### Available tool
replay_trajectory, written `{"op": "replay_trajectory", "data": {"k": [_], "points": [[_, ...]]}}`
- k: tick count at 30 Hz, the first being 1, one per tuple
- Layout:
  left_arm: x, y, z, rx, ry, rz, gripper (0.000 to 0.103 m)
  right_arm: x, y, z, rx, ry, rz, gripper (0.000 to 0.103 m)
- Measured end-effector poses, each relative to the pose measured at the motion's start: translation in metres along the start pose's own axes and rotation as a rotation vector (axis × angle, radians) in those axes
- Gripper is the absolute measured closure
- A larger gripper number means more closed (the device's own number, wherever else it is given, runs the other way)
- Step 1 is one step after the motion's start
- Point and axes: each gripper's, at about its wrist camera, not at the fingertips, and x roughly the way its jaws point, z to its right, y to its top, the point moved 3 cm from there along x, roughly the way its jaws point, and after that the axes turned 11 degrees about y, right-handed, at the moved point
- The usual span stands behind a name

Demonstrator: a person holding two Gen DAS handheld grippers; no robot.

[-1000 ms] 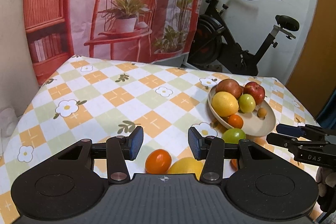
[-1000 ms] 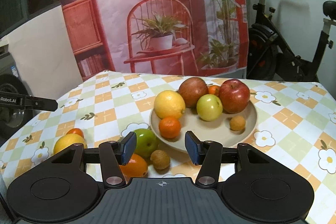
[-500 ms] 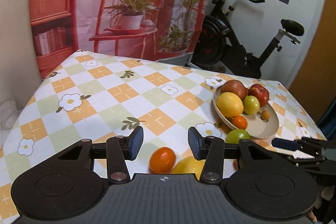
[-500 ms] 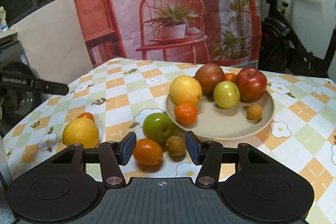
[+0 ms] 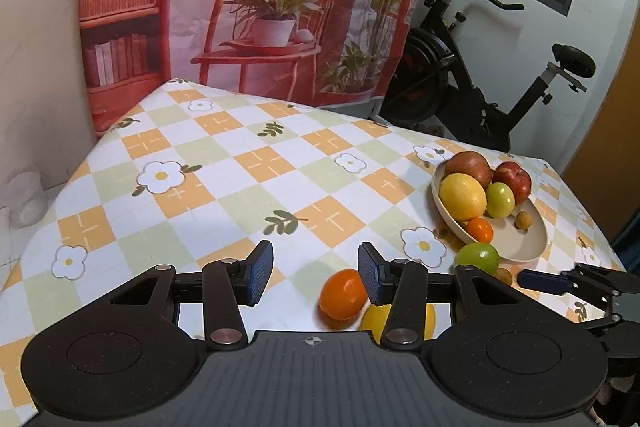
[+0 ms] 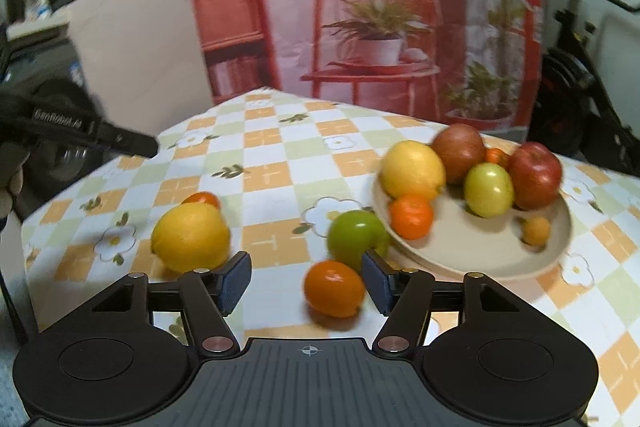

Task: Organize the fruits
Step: 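Move the open left gripper around the yellow lemon and close it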

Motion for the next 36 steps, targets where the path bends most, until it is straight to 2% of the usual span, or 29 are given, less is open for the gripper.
{"op": "replay_trajectory", "data": {"k": [6,9,15,26,31,36], "points": [[0.008,-0.008,0.006,-0.001,-0.077,-0.040,0.056,0.018,0.005,-0.016,-0.063,0.038,-0.053,0.046],[0.015,-0.012,0.010,-0.002,-0.126,-0.075,0.067,0.026,0.006,-0.025,-0.095,0.058,-0.080,0.046],[0.031,-0.021,0.012,-0.033,-0.198,-0.151,0.068,0.039,0.005,-0.038,-0.136,0.095,-0.128,0.046],[0.046,-0.022,0.021,-0.056,-0.324,-0.213,0.068,0.057,0.005,-0.047,-0.151,0.143,-0.175,0.046],[0.048,-0.023,0.030,-0.037,-0.345,-0.217,0.068,0.065,0.006,-0.047,-0.142,0.152,-0.182,0.046],[0.051,-0.021,0.024,-0.063,-0.343,-0.223,0.068,0.072,0.009,-0.047,-0.135,0.169,-0.183,0.046]]}}
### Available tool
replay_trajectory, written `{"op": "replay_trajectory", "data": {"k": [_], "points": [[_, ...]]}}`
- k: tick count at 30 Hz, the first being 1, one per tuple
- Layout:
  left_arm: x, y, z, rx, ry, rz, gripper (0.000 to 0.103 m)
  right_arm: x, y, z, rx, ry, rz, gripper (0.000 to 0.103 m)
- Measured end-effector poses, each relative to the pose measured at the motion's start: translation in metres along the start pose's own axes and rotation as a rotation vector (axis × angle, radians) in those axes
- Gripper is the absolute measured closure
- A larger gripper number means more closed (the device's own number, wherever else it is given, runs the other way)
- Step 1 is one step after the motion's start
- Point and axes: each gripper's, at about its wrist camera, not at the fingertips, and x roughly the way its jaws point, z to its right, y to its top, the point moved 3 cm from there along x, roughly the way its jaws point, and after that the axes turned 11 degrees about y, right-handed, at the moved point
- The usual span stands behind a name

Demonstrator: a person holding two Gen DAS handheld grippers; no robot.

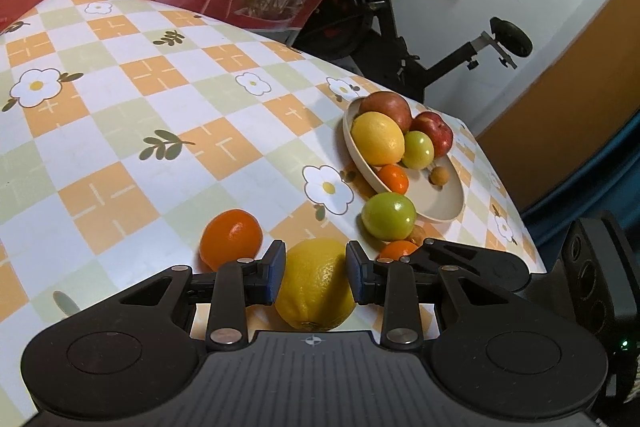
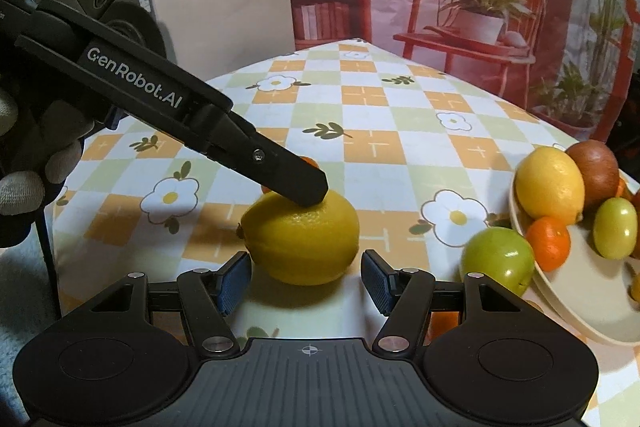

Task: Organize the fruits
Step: 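Move the open left gripper around the yellow lemon and close it, then carry the lemon with the left gripper over the plate and lower it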

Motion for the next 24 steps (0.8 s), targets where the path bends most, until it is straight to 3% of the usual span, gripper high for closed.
{"op": "replay_trajectory", "data": {"k": [12,24], "points": [[0.002,0.002,-0.003,-0.017,-0.012,0.001,0.068,0.003,-0.002,0.007,0.062,0.034,0.028,0.049],[-0.001,0.006,0.021,0.011,-0.014,0.017,0.068,-0.020,-0.009,0.015,0.127,0.033,0.109,0.049]]}}
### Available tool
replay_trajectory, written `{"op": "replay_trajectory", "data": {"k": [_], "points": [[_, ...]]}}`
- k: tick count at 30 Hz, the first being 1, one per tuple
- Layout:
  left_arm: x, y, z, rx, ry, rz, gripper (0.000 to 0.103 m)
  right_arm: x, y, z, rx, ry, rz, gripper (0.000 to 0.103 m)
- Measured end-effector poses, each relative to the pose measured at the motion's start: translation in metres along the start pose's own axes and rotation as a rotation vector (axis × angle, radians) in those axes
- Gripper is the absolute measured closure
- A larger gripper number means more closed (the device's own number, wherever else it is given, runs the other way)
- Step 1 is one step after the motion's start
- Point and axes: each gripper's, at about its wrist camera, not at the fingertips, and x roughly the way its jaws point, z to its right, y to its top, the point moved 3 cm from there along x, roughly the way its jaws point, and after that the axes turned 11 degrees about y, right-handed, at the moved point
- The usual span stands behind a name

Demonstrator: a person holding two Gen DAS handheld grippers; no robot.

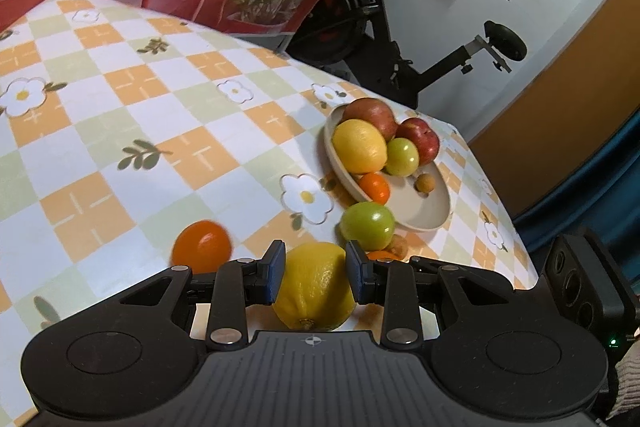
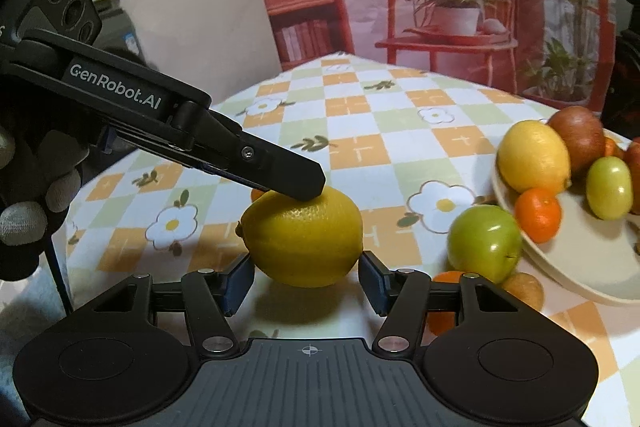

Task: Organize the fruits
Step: 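Carry the lemon with the left gripper over the plate and lower it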

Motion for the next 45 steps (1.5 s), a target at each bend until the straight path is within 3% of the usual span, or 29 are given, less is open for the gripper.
{"op": "replay_trajectory", "data": {"k": [13,25,33,45], "points": [[0.008,0.031,0.080,0.169,-0.004,0.038,0.068,-0.062,0.006,0.034,0.036,-0.071,0.136,0.049],[0.062,0.050,0.150,0.315,-0.036,-0.026,0.068,-0.111,-0.008,0.097,0.097,-0.177,0.178,0.049],[0.084,0.051,0.159,0.339,-0.031,-0.068,0.068,-0.110,-0.018,0.120,0.139,-0.199,0.175,0.049],[0.107,0.061,0.153,0.290,-0.019,-0.106,0.068,-0.095,-0.018,0.139,0.168,-0.210,0.157,0.049]]}}
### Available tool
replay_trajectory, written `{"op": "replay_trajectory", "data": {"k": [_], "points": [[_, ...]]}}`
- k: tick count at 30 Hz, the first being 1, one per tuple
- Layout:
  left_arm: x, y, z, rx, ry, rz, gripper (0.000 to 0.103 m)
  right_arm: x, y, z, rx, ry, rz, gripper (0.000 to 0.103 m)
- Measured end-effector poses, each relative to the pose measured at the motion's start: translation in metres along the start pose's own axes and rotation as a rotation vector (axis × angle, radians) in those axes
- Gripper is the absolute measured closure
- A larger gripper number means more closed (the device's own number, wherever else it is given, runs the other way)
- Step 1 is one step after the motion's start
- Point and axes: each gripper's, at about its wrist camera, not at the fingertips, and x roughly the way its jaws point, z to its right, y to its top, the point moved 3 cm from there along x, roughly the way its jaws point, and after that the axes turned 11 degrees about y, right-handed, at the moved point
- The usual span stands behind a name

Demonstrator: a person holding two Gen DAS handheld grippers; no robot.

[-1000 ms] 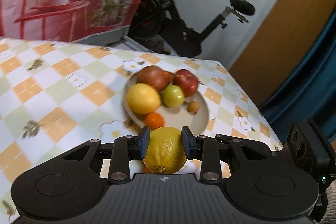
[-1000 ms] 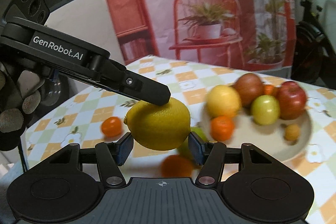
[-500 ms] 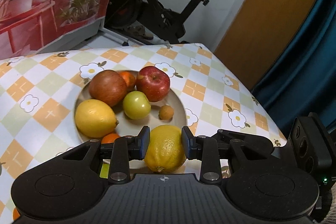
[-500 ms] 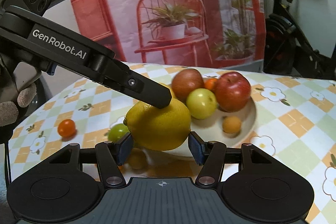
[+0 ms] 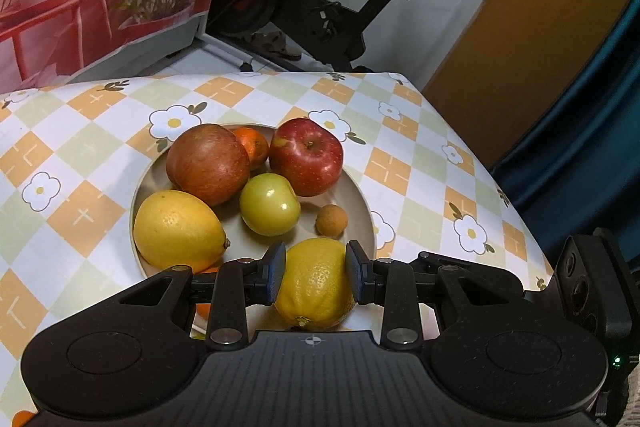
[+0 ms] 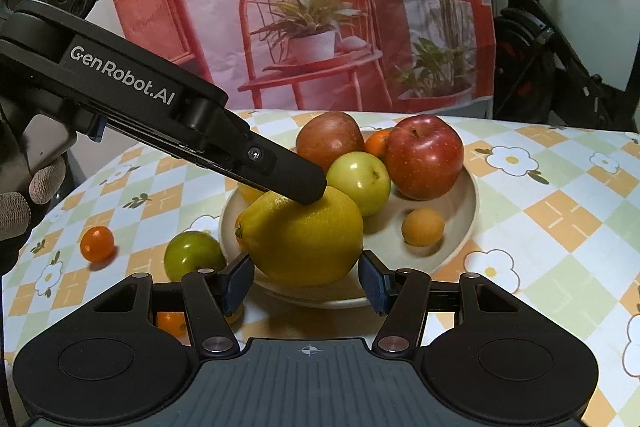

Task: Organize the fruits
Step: 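Carry the lemon with the left gripper over the plate and lower it, then open the left gripper to release the lemon on the plate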

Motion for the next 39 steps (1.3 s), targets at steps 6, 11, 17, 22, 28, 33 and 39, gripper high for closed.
{"op": "replay_trajectory", "data": {"k": [6,11,17,22,28,33,39], "points": [[0.007,0.004,-0.005,-0.013,0.011,-0.005,0.068,0.007,0.002,0.004,-0.001,-0.005,-0.010,0.049],[0.014,0.004,-0.007,0.000,0.043,-0.021,0.068,0.009,0.004,0.007,0.007,-0.028,-0.003,0.049],[0.014,0.006,-0.014,-0.026,0.034,-0.017,0.068,0.010,0.004,0.007,0.000,-0.024,0.000,0.049],[0.014,0.007,-0.016,-0.034,0.042,-0.014,0.068,0.011,0.004,0.008,0.000,-0.026,0.000,0.049],[0.014,0.007,-0.018,-0.038,0.070,-0.005,0.068,0.011,0.002,0.006,-0.011,-0.030,-0.005,0.051],[0.012,0.007,-0.022,-0.045,0.104,0.003,0.068,0.012,0.003,-0.001,-0.033,-0.040,0.000,0.052],[0.003,0.006,-0.029,-0.062,0.131,0.029,0.068,0.018,0.006,-0.002,-0.033,-0.037,-0.002,0.052]]}}
